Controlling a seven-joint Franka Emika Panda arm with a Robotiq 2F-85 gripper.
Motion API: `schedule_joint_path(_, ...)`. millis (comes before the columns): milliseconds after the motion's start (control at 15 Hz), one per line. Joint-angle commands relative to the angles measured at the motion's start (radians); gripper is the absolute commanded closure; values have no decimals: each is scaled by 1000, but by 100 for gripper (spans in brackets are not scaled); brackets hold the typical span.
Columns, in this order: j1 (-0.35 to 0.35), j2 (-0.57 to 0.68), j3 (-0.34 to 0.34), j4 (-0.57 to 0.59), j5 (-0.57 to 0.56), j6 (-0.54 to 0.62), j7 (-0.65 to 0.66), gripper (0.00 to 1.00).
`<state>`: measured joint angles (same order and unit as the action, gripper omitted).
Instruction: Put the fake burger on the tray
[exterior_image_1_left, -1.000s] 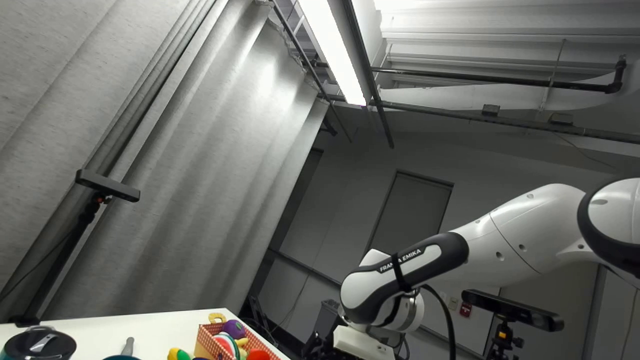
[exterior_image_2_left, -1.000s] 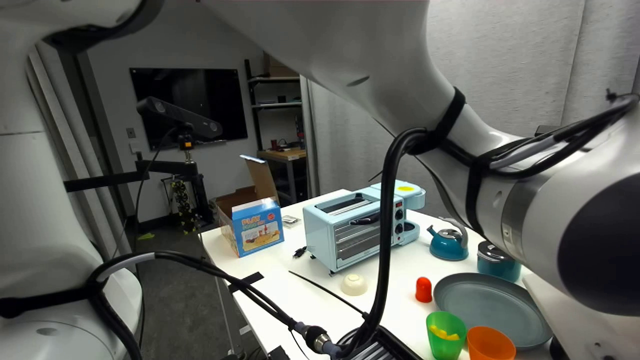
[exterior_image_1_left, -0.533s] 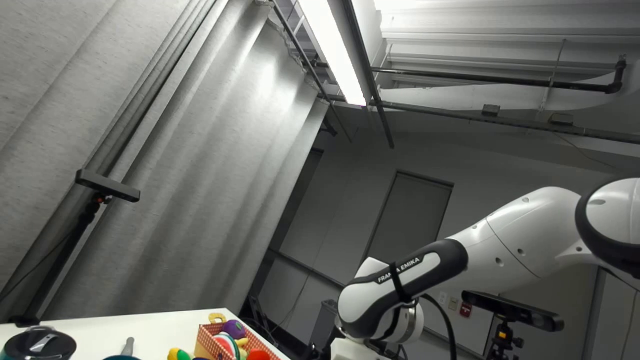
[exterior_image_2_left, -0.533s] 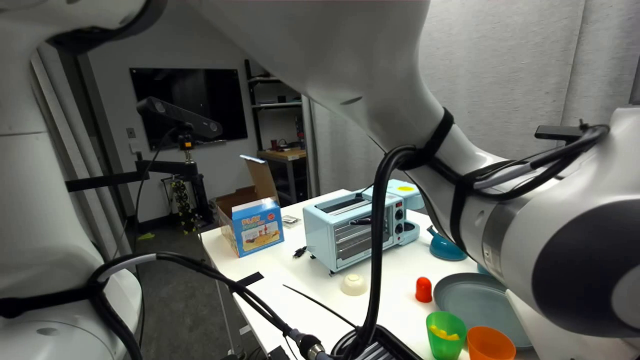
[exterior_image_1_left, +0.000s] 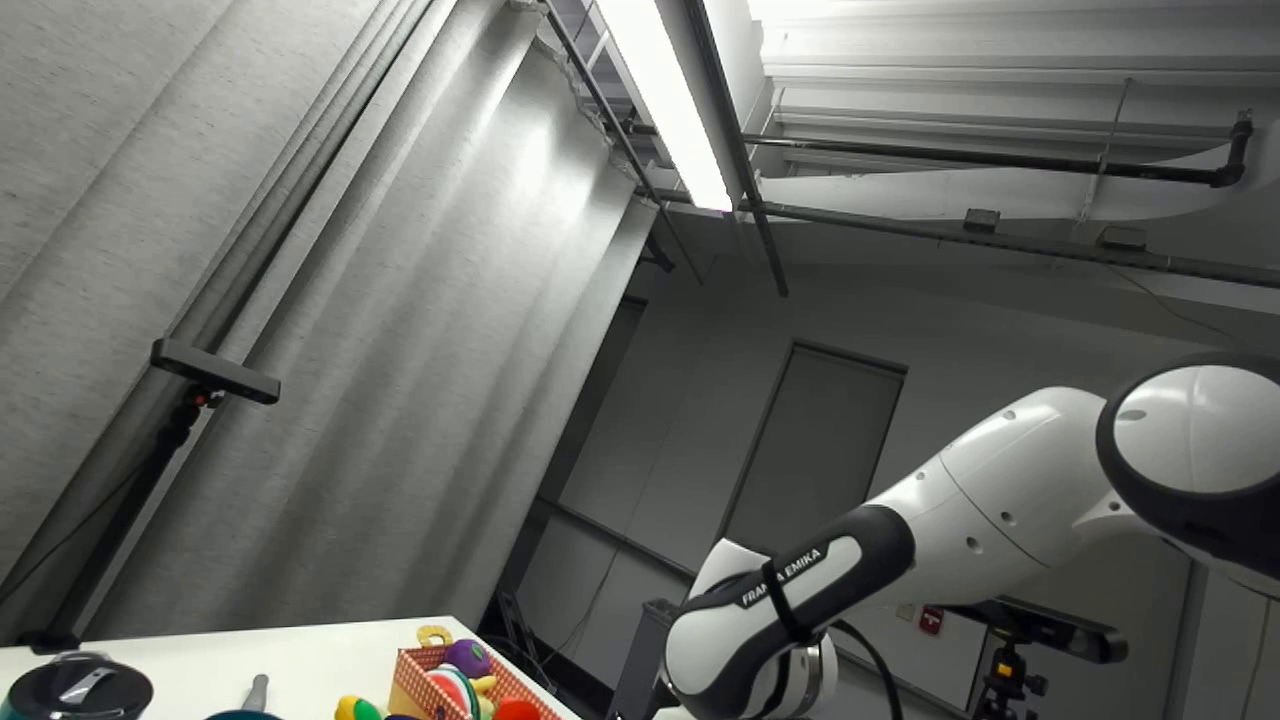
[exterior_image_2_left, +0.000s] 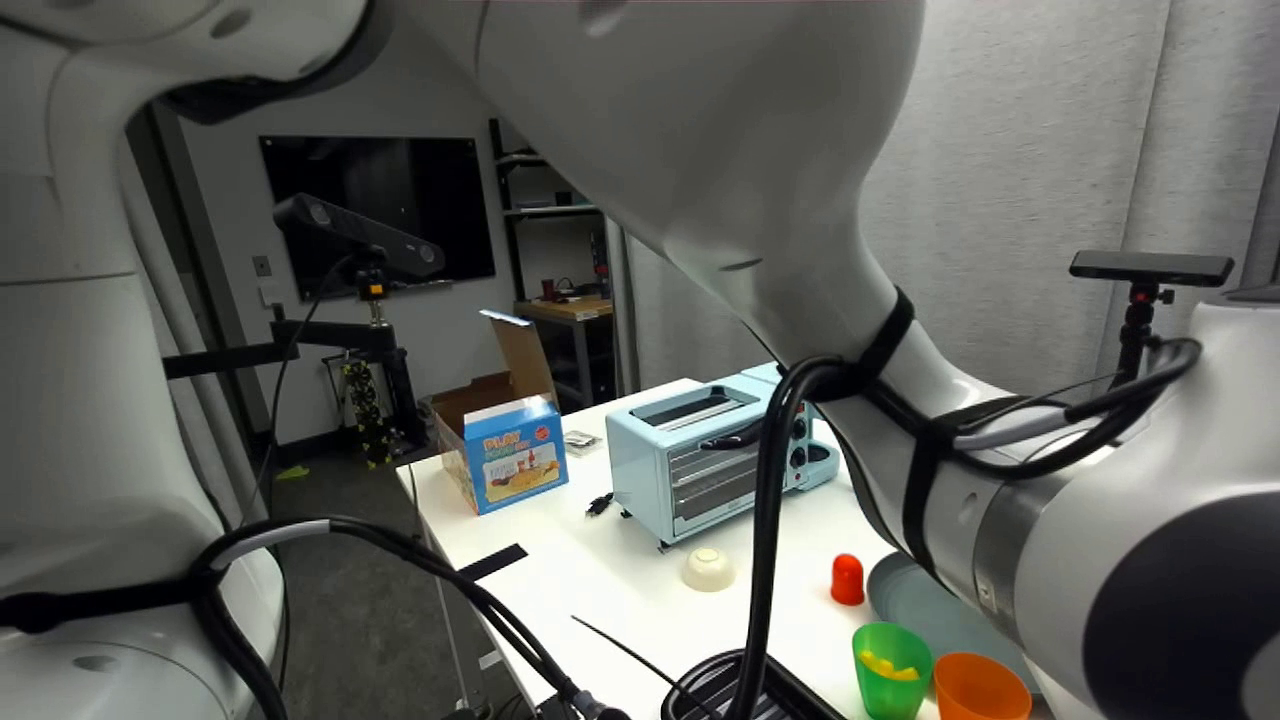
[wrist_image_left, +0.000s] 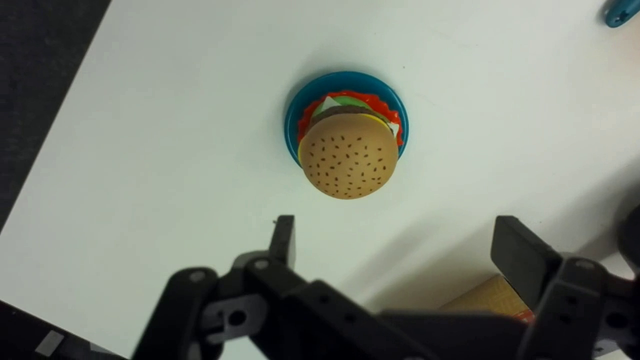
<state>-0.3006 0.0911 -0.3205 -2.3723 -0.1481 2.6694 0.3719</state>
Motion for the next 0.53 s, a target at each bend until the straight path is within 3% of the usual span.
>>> schedule_joint_path(0, 12, 35, -28, -11, -53, 64, 53, 0)
schedule_joint_path(467, 27, 82, -56, -18, -47, 91, 72, 0)
